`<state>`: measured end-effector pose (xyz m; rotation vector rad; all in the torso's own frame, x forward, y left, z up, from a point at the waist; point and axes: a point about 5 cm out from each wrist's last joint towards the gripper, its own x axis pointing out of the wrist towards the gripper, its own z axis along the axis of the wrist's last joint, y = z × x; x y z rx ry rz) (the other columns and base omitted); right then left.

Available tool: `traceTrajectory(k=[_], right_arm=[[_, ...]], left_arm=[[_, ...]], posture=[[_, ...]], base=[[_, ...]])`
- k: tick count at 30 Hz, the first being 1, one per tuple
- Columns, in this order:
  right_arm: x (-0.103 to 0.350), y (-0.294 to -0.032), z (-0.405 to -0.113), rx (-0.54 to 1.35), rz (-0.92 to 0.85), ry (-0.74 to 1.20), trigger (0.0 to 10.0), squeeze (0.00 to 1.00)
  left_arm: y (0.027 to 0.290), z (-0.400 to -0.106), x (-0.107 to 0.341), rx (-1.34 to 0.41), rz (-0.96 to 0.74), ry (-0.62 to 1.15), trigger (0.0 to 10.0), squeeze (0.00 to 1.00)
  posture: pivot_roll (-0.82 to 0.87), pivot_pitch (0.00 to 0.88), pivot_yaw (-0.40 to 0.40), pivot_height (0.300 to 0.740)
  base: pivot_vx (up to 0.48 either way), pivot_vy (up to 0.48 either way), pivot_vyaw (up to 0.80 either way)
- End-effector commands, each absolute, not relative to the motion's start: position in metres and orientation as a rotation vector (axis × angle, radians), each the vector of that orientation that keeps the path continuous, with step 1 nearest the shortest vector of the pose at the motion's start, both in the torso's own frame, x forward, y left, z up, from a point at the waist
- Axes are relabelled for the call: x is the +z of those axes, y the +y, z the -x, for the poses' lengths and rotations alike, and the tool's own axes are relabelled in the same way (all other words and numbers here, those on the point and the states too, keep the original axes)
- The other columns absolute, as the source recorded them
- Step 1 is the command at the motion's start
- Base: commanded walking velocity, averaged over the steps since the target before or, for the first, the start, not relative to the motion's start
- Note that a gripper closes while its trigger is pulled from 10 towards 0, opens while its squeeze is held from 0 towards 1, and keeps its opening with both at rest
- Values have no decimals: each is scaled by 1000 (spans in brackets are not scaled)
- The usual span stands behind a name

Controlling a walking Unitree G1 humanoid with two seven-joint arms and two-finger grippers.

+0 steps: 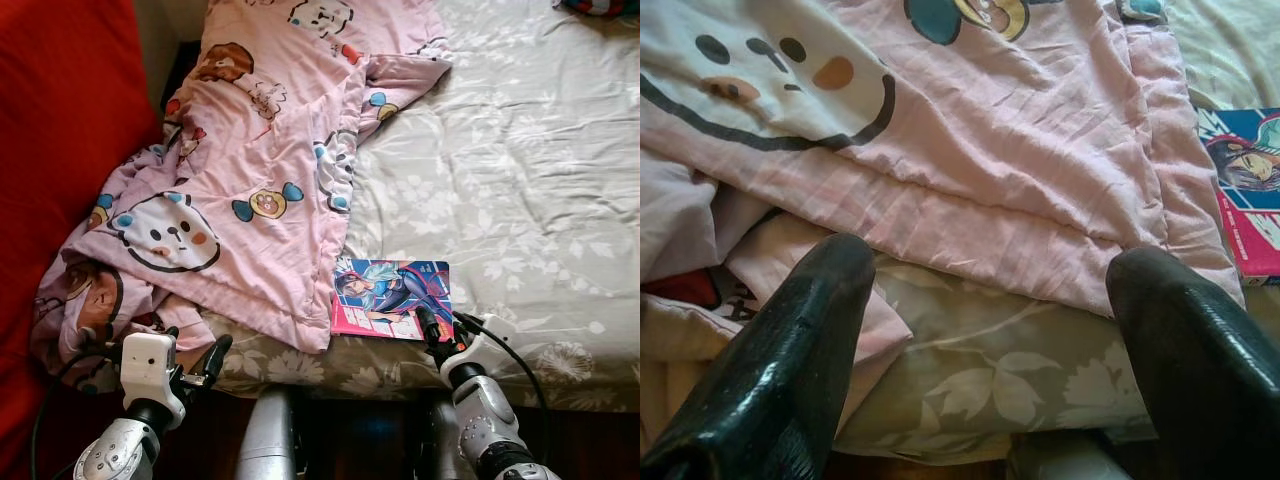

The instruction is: Clean up the room

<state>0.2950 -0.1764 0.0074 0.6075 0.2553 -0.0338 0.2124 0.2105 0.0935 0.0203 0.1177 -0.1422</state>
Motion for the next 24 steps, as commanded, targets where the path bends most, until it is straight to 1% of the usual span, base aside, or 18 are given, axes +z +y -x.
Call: traceTrajectory(k=[1, 4, 5, 8, 11, 18, 24], right_arm=[[-10, -171, -280, -46, -727, 322, 10000, 0], [-13, -172, -277, -51, -778, 332, 10000, 0], [-16, -170, -274, -39, -833, 339, 10000, 0], [-18, -167, -271, -8, -903, 340, 10000, 0], [-20, -166, -269, 5, -941, 345, 10000, 0], [-29, -177, -260, -112, -1009, 369, 10000, 0], [-34, -177, -255, -148, -1027, 400, 10000, 0]], left_arm=[[216, -205, 92, -123, -37, 151, 10000, 0], [217, -204, 93, -124, -39, 151, 10000, 0], [216, -201, 94, -126, -40, 153, 10000, 0], [217, -198, 96, -128, -43, 157, 10000, 0], [219, -195, 98, -126, -48, 163, 10000, 0], [224, -187, 100, -116, -64, 180, 10000, 0], [224, -184, 102, -113, -69, 187, 10000, 0]], posture=[[225, 339, 145, 622], [233, 342, 149, 622], [248, 345, 156, 622], [257, 350, 161, 622], [269, 357, 165, 622], [297, 372, 174, 622], [304, 376, 175, 622]], base=[[0, 0, 0], [0, 0, 0], [0, 0, 0], [0, 0, 0], [0, 0, 0], [0, 0, 0], [0, 0, 0]])
